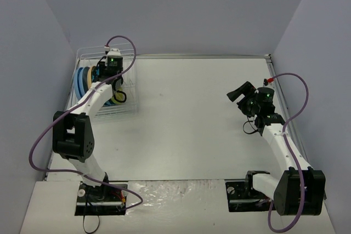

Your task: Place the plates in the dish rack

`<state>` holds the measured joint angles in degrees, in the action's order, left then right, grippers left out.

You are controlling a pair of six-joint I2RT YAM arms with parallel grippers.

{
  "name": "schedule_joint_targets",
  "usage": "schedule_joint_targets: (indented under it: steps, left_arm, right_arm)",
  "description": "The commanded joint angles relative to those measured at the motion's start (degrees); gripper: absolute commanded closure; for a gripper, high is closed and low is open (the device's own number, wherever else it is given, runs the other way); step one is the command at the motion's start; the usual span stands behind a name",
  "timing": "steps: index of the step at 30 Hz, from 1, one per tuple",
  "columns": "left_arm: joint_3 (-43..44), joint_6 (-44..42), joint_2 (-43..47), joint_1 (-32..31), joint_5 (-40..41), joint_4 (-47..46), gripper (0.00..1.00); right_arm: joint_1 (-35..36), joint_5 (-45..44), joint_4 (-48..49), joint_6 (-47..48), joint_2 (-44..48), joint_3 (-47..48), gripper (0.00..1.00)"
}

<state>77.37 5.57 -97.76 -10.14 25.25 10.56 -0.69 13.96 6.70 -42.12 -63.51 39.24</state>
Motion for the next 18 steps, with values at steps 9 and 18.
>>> schedule_joint_targets:
  steps: [9,18]
  left_arm:
    - [5.9,-1.1,5.9,0.5,6.5,-1.0,0.51]
    - [16.0,-0.9,10.4,0.2,0.1,10.2,0.48]
  right_arm:
    - [0.3,0.8,4.0,-0.2,1.5,0.4,0.19]
    - [0.3,1.1,4.0,-0.3,1.6,0.6,0.19]
